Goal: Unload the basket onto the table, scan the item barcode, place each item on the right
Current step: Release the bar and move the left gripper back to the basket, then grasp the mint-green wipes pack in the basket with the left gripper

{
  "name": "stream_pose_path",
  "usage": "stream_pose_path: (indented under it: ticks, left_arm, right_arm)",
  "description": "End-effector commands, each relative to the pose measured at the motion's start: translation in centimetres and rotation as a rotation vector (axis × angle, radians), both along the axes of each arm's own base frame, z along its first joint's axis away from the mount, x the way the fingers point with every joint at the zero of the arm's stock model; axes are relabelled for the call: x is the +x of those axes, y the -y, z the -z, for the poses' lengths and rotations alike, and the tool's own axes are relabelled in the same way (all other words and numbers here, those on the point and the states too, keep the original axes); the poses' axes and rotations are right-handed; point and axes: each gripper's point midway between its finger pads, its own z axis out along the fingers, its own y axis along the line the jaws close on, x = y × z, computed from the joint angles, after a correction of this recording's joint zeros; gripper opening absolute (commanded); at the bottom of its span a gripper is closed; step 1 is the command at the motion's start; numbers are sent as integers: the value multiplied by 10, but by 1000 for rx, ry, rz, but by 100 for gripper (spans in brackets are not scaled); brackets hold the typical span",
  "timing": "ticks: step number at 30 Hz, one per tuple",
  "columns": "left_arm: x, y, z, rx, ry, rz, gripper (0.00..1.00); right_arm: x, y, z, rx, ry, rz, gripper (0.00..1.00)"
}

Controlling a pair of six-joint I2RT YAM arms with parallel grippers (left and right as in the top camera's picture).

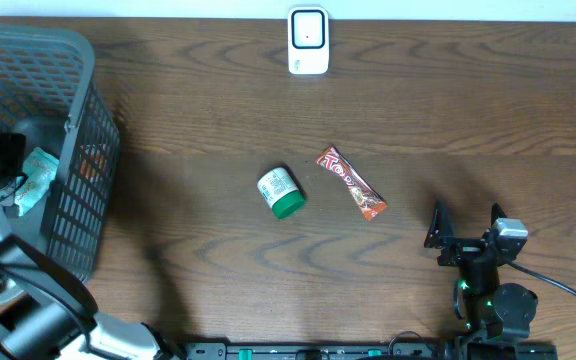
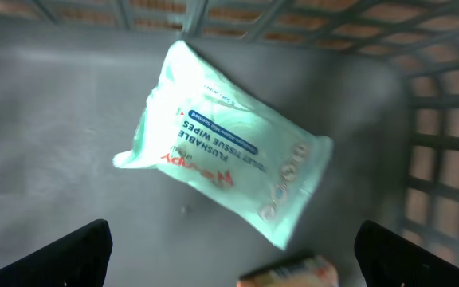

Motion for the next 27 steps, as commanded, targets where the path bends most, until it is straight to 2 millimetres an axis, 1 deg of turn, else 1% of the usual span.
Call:
stream_pose_path:
  ticks: [1,3,10,15,16,17,19,20,22,24,26,27]
  left_arm:
    - [2,-5,28,-49,-26,-64,98]
    - [5,-6,42,-66,-37,-73,98]
    - [12,-13,75,-82,-57,-77,98]
    - [12,-13,102,-109,-90,-80,98]
    - [12,-12,106,-114,-96,-80,85]
    - [11,-11,110,-121,-105,-80,66]
    - [8,-9,114,-134,-121,-80,20]
    - [8,-9,113,-132,-119,-80,15]
    - [9,-10,108,-125,-110,-81,8]
    - [10,-12,100,-118,-91,-81,8]
    - [15,-11,84,-124,-38,-65,8]
    - [19,-10,72,-131,2,-58,8]
  right_arm:
    - [0,-1,1,-11,0,-5,99]
    - [0,-1,1,-12,0,-5,99]
    - [0,-1,1,-12,0,-5,99]
    - [0,-1,1,-11,0,-5,99]
    - [0,-1,1,-11,0,-5,99]
    - [0,-1,1,-11,0,-5,99]
    - [0,-1,1,-11,0,-5,99]
    - [0,-1,1,-11,0,-5,99]
    - [0,-1,1,-11,0,-5,99]
    - [0,-1,1,-11,0,-5,99]
    - [0,-1,1,-12,0,-5,99]
    - [0,-1,1,-11,0,-5,99]
